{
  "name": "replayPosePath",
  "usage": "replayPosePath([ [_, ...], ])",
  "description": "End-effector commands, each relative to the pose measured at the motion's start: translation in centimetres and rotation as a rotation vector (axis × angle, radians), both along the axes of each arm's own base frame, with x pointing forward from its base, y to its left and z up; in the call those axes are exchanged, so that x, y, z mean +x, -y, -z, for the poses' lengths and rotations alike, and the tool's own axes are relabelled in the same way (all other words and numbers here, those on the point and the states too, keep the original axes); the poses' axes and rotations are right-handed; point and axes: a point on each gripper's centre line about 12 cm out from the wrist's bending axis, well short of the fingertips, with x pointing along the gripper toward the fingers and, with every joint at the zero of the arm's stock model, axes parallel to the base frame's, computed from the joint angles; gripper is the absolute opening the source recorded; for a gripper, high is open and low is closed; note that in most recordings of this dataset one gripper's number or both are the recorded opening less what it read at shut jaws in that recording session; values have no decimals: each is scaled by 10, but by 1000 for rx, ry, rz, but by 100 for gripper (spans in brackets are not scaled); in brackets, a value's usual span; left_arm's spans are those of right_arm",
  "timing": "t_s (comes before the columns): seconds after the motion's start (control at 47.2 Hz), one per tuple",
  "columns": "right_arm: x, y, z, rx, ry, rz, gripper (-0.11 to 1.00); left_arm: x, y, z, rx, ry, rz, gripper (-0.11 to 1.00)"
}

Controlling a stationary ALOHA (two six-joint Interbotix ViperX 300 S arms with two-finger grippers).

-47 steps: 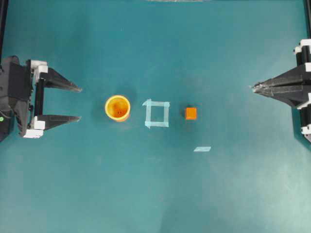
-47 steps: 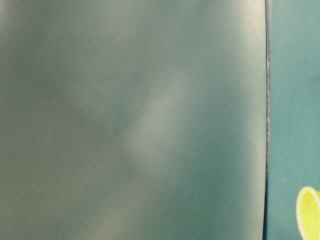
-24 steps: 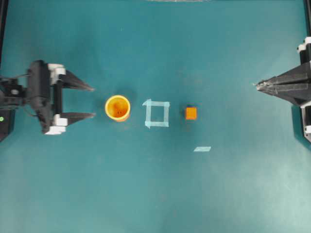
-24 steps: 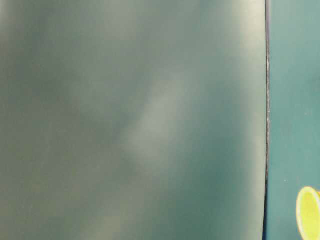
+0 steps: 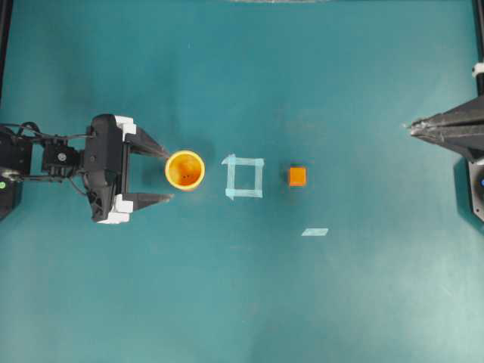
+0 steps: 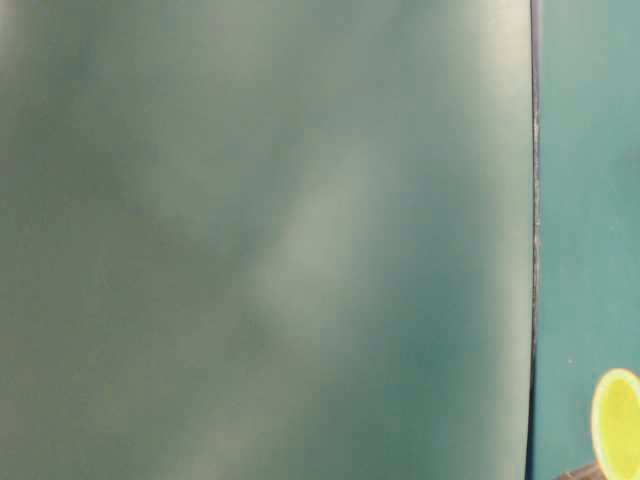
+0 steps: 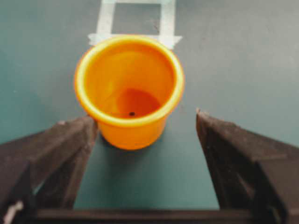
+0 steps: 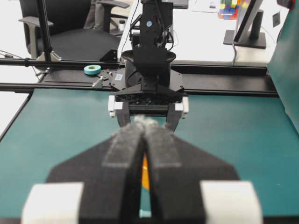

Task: Move the cup forward with left arm.
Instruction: 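Move the open left gripper rightward around the orange cup, then close the left gripper on the orange cup's sides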

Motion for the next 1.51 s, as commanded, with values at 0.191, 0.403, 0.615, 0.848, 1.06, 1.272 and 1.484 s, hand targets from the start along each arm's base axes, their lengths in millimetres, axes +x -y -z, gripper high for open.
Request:
replayPosePath([
  [0.191, 0, 0, -14, -14, 40, 0, 0, 9, -4, 5, 0, 5, -12, 82],
  [0.403, 0, 0, -15, -15, 43, -1, 0, 24, -6, 8, 7, 9, -14, 82],
  [0.615, 0, 0, -16, -15, 41, 0, 0, 35, -10, 5, 21, 26, -19, 82],
  [0.848, 0, 0, -16, -15, 40, 0, 0, 36, -10, 4, 20, 29, -22, 82],
  [1.06, 1, 0, -15, -15, 37, 0, 0, 36, -10, 4, 21, 29, -20, 79],
  [1.272, 1, 0, -15, -15, 35, 0, 0, 37, -10, 3, 28, 35, -16, 66],
  [1.484, 1, 0, -15, -14, 37, -1, 0, 38, -8, 2, 42, 44, -5, 65],
])
